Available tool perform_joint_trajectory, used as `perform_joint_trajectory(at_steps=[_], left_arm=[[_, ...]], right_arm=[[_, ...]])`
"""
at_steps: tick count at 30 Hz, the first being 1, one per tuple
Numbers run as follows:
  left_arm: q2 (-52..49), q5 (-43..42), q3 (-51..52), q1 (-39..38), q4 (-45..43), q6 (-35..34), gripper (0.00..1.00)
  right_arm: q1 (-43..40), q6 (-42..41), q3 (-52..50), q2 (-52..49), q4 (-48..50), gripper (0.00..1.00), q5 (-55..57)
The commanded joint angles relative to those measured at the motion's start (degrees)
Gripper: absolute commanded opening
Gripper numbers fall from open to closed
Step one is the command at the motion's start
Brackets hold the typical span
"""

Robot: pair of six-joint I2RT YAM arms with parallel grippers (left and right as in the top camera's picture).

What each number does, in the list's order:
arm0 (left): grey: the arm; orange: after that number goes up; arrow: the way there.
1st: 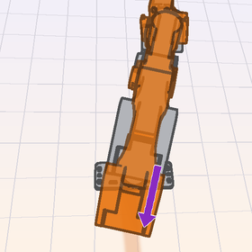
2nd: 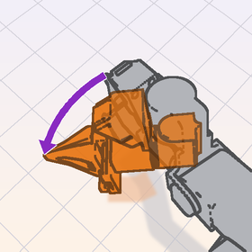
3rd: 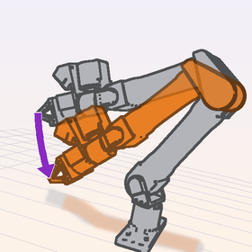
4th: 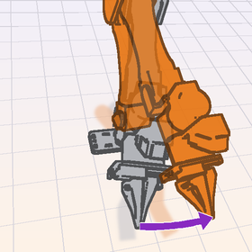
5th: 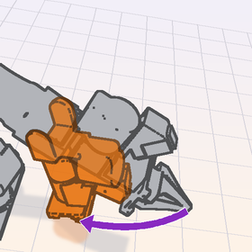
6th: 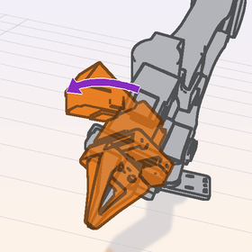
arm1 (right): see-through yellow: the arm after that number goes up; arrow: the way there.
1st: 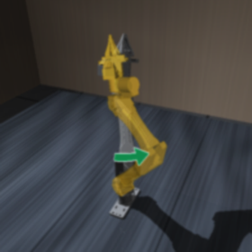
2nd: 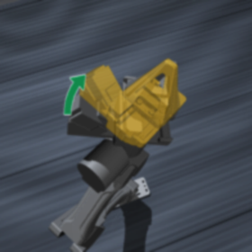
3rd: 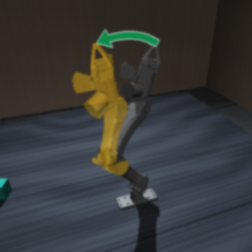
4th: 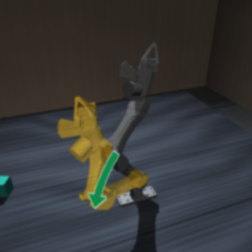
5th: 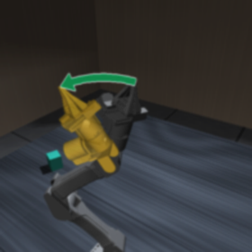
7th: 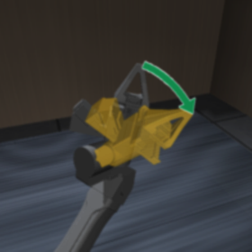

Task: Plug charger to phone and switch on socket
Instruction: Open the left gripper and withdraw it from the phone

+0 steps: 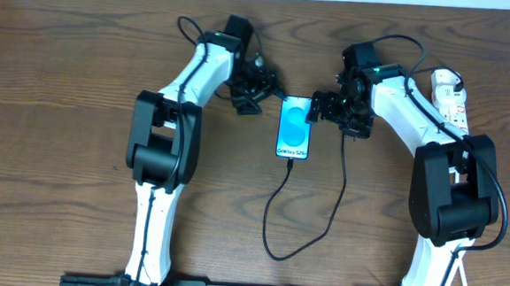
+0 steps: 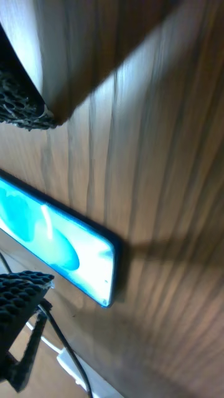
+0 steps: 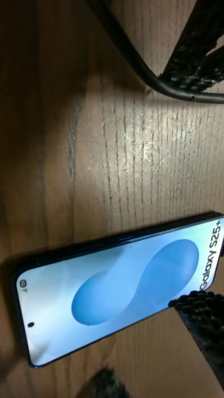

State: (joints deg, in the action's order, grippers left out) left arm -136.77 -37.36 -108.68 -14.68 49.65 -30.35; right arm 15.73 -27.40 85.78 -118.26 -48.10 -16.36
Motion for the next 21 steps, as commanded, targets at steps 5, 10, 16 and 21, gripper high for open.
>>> perform_joint_trajectory(at_steps=[5, 10, 16, 21], left_arm=[[-1.9, 7.9, 2.1, 7.3, 4.4, 4.1, 0.85], [2.4, 10.2, 2.1, 10.4, 9.7, 11.2, 0.86], [10.0, 21.2, 2.1, 11.2, 14.9, 16.2, 0.86], [18.2, 25.0, 2.1, 11.2, 17.0, 17.4, 0.86]], right_arm=[[0.0, 1.2, -0.1, 0.3, -0.9, 0.99, 3.0], [-0.2, 1.4, -0.1, 0.3, -0.8, 0.99, 4.8], [-0.5, 1.4, -0.1, 0.3, -1.0, 0.99, 6.0], [-0.6, 1.4, -0.1, 0.3, -0.9, 0.99, 6.0]])
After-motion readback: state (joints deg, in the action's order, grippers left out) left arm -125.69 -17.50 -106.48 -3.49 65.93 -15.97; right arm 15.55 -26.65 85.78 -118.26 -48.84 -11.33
